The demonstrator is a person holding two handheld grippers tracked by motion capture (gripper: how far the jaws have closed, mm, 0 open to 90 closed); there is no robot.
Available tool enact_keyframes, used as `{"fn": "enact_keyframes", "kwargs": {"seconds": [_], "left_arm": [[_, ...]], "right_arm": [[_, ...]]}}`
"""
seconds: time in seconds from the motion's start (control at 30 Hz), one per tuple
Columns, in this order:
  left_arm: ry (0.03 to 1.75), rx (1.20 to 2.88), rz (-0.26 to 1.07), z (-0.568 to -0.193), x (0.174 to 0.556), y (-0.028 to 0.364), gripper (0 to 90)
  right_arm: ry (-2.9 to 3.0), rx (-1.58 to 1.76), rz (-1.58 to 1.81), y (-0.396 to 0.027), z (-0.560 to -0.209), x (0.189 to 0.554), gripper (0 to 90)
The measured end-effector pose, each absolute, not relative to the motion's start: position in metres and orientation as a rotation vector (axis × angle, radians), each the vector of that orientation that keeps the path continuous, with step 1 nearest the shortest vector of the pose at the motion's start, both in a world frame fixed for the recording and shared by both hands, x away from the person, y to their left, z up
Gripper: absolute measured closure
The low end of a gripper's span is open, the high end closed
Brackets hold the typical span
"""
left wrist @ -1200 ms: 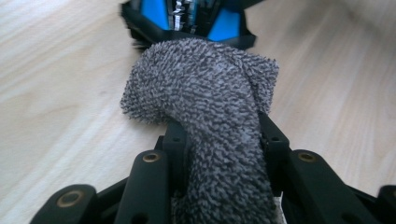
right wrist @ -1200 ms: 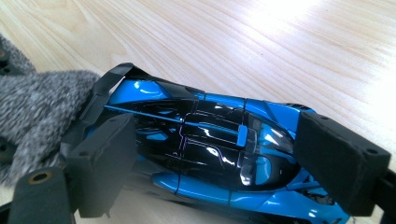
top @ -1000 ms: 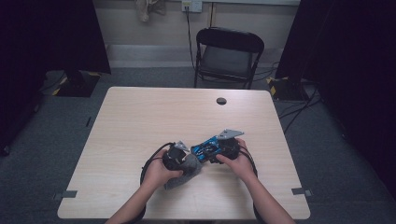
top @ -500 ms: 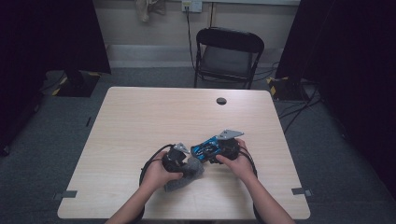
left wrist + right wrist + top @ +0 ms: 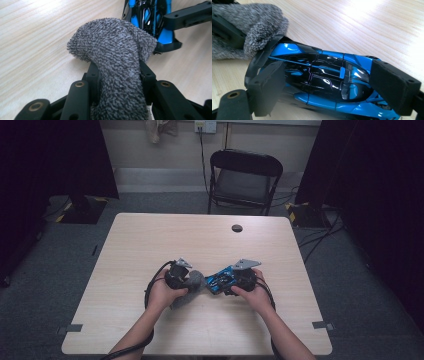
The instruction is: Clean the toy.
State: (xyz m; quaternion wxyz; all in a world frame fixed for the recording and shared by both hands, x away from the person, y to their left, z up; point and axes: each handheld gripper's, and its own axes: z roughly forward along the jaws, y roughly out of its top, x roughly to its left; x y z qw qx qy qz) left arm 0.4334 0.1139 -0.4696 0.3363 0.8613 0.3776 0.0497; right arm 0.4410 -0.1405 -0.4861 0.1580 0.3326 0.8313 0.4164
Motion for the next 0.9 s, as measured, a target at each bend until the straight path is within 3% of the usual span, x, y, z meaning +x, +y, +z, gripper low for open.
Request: {"fn": "enact_keyframes", "kwargs": {"seconds": [0.9], "left_arm": [[0.794, 2.302, -0.021, -0.477, 0.385, 0.078, 63.1]], "right_arm": [[2.372, 0.949, 1.192, -0.140, -0.487, 0.440, 13.3]]}}
